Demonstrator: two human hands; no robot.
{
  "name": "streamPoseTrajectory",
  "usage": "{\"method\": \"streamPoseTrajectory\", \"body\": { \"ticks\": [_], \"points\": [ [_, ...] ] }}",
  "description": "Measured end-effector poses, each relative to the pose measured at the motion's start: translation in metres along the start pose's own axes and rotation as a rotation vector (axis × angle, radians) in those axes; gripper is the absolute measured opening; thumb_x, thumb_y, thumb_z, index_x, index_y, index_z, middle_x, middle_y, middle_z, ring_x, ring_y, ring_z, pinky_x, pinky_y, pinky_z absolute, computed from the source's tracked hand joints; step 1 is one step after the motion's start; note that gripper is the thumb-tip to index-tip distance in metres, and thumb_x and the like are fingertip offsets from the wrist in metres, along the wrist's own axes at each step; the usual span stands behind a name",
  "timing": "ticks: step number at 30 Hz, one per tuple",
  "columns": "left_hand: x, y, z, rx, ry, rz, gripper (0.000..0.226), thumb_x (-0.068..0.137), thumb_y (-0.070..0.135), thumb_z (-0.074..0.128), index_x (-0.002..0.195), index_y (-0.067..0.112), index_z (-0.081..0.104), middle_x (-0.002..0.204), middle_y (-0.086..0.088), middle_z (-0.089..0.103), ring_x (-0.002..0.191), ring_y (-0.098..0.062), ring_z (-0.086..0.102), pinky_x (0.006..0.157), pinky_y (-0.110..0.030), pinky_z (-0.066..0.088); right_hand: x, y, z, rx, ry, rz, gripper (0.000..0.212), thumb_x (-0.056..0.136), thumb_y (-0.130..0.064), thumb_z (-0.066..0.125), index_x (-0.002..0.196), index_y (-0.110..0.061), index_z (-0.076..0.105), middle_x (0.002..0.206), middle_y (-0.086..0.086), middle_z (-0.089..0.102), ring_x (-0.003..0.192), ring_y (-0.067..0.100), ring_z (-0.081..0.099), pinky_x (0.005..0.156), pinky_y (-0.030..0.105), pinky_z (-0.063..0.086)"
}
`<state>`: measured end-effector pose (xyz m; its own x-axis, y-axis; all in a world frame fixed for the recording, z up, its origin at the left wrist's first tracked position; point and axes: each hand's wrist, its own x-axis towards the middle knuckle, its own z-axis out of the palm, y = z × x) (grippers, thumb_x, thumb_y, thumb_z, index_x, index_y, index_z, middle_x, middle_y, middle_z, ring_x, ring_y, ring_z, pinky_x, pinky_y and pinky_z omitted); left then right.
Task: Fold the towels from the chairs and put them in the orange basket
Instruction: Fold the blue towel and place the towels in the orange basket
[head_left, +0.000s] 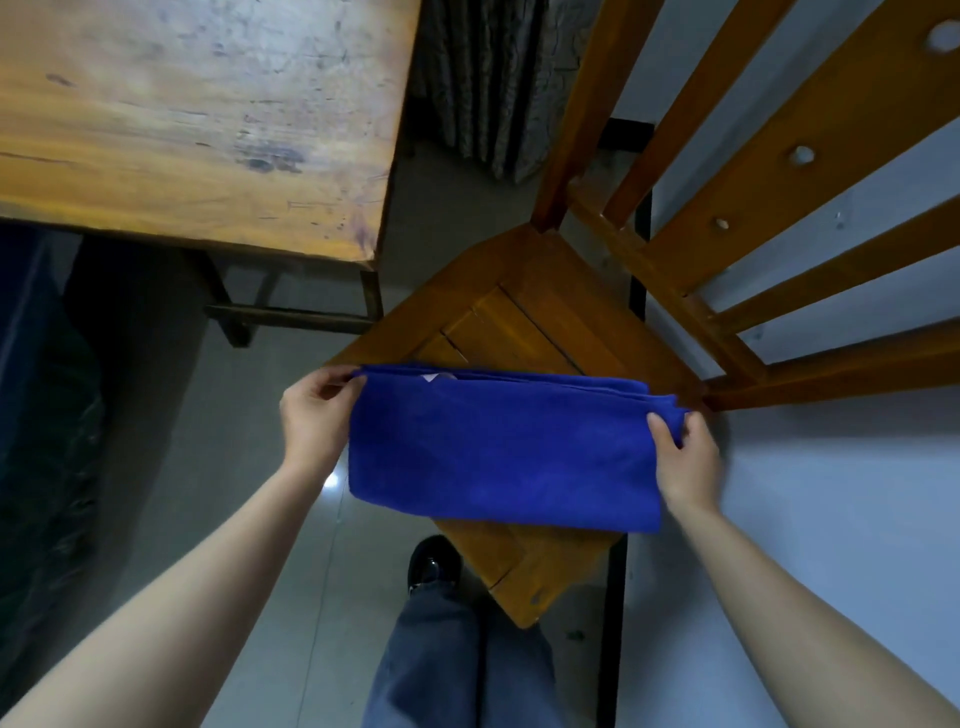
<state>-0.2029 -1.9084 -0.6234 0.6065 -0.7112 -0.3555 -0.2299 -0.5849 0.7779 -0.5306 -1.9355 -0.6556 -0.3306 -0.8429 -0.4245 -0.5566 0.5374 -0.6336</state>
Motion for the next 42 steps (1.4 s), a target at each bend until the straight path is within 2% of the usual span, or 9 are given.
{"method": "streamPoseTrajectory", "body": {
  "ticks": [4,8,11,15,18,24,31,37,42],
  "points": [
    [0.018,-0.009,0.017,0.057,0.025,0.016,0.023,0.089,0.01,0.057,0.111,0.009,0.063,0.1,-0.001,0.06,0.087,-0.015,0.055,0.077,-0.027,0.043,0.015,-0.002,0.013,-0.023,-0.002,-0.006,0.025,0.096,-0.034,0.046,0.1,-0.01,0.049,0.083,-0.001,0.053,0.084,0.021,0.054,0.059,0.026,0.039],
    [0.02,-0.051,0.027,0.452,-0.134,0.03,0.051,0.088,0.028,0.057,0.135,0.015,0.041,0.137,-0.012,0.044,0.119,-0.034,0.047,0.093,-0.046,0.045,0.005,0.007,0.028,-0.38,0.059,-0.059,0.053,0.092,-0.032,0.053,0.136,-0.006,0.039,0.136,0.016,0.044,0.124,0.033,0.04,0.093,0.041,0.039],
    [-0.005,-0.067,0.034,0.822,-0.261,0.13,0.062,0.09,0.028,0.053,0.145,0.016,0.028,0.153,-0.014,0.02,0.136,-0.038,0.022,0.104,-0.052,0.032,-0.019,0.018,0.04,-0.602,0.036,-0.302,0.052,0.084,-0.017,0.065,0.131,-0.003,0.049,0.135,0.023,0.046,0.121,0.04,0.044,0.088,0.046,0.044],
    [-0.036,-0.079,0.044,1.044,-0.428,0.353,0.071,0.081,0.032,0.067,0.142,0.011,0.036,0.15,-0.021,0.026,0.136,-0.042,0.028,0.105,-0.056,0.03,-0.04,0.031,0.057,-0.864,-0.224,-0.44,0.056,0.06,-0.022,0.085,0.112,-0.01,0.067,0.122,0.022,0.06,0.108,0.039,0.06,0.075,0.047,0.054],
    [-0.038,-0.084,0.047,1.122,-0.534,0.281,0.075,0.091,0.043,0.048,0.149,0.019,0.008,0.157,-0.014,0.0,0.144,-0.033,0.004,0.114,-0.048,0.012,-0.04,0.039,0.057,-0.965,-0.302,-0.448,0.065,0.051,-0.029,0.089,0.111,-0.014,0.068,0.12,0.019,0.062,0.105,0.035,0.064,0.07,0.046,0.055],
    [-0.039,-0.068,0.048,1.239,-0.605,0.233,0.076,0.093,0.046,0.041,0.149,0.022,-0.005,0.156,-0.01,-0.011,0.144,-0.03,-0.003,0.115,-0.046,0.008,-0.038,0.035,0.047,-0.9,-0.432,-0.411,0.059,0.093,-0.031,0.052,0.146,-0.021,0.029,0.156,0.012,0.014,0.143,0.03,0.017,0.109,0.047,0.027],
    [-0.07,-0.067,0.049,1.252,-0.731,0.274,0.075,0.093,0.041,0.044,0.149,0.023,-0.003,0.156,-0.011,-0.011,0.144,-0.03,-0.003,0.115,-0.048,0.008,-0.041,0.041,0.024,-1.04,-0.468,-0.325,0.058,0.096,-0.035,0.042,0.147,-0.027,0.015,0.158,0.005,0.0,0.145,0.024,0.006,0.112,0.042,0.023],
    [-0.087,-0.073,0.048,1.203,-0.712,0.309,0.068,0.094,0.037,0.042,0.148,0.024,0.004,0.157,-0.008,-0.009,0.144,-0.027,-0.003,0.115,-0.045,0.009,-0.023,0.048,0.009,-0.448,-0.041,0.046,0.068,0.085,-0.028,0.065,0.142,-0.012,0.032,0.147,0.016,0.027,0.132,0.036,0.029,0.103,0.046,0.034],
    [-0.086,-0.081,0.04,1.159,-0.655,0.297,0.067,0.093,0.036,0.045,0.149,0.022,0.01,0.157,-0.012,-0.005,0.144,-0.031,-0.001,0.114,-0.045,0.012,-0.001,0.062,0.006,0.105,-0.157,0.419,0.062,0.083,-0.016,0.068,0.135,-0.004,0.037,0.13,0.013,0.051,0.116,0.035,0.052,0.092,0.042,0.046]
  ]
}}
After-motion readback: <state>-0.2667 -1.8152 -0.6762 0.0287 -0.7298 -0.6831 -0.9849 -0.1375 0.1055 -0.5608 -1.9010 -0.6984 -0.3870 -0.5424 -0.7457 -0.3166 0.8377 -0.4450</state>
